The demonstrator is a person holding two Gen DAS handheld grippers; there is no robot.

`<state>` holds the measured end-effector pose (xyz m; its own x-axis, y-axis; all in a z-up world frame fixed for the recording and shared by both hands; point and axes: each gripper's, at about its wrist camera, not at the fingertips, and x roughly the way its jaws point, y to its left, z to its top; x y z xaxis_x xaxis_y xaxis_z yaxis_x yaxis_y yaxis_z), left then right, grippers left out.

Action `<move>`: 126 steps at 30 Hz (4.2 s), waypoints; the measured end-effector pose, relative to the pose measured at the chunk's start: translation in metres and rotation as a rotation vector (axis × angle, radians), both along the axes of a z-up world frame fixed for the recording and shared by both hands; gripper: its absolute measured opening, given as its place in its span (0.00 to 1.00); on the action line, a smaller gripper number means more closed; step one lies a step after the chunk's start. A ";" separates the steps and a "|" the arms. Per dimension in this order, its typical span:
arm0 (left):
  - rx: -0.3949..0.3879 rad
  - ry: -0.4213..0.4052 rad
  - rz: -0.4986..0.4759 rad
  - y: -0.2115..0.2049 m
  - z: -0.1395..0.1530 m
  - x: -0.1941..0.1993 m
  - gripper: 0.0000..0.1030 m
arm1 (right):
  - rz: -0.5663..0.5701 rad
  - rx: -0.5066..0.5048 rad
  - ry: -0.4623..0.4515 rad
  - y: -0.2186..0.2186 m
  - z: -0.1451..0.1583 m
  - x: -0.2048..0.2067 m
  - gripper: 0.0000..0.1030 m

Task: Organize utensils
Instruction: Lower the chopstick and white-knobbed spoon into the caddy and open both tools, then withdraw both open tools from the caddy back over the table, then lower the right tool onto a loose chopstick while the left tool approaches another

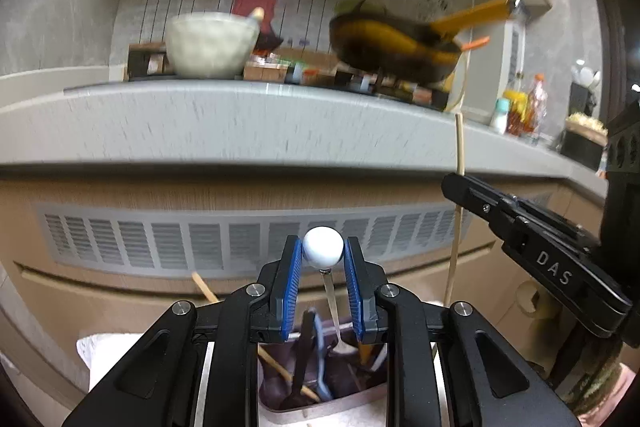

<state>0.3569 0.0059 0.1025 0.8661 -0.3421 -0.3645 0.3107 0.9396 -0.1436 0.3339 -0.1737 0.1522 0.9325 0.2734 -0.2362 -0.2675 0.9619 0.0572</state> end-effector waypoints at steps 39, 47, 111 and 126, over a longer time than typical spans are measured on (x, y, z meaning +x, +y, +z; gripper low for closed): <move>-0.036 0.290 0.096 0.042 -0.105 -0.056 0.45 | -0.063 -0.077 0.066 0.006 -0.036 0.022 0.06; 0.010 0.480 0.051 0.030 -0.157 -0.076 0.49 | -0.040 -0.088 0.365 0.008 -0.105 0.049 0.11; 0.217 0.578 -0.013 -0.074 -0.201 -0.057 0.20 | 0.049 -0.175 0.731 -0.037 -0.210 -0.167 0.12; 0.243 0.605 -0.075 -0.037 -0.205 -0.148 0.19 | 0.036 -0.166 0.792 -0.029 -0.227 -0.148 0.31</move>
<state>0.2092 -0.0312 -0.1029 0.4613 -0.2398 -0.8542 0.3073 0.9464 -0.0997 0.1862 -0.2027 -0.0750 0.4631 0.2036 -0.8626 -0.2382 0.9660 0.1001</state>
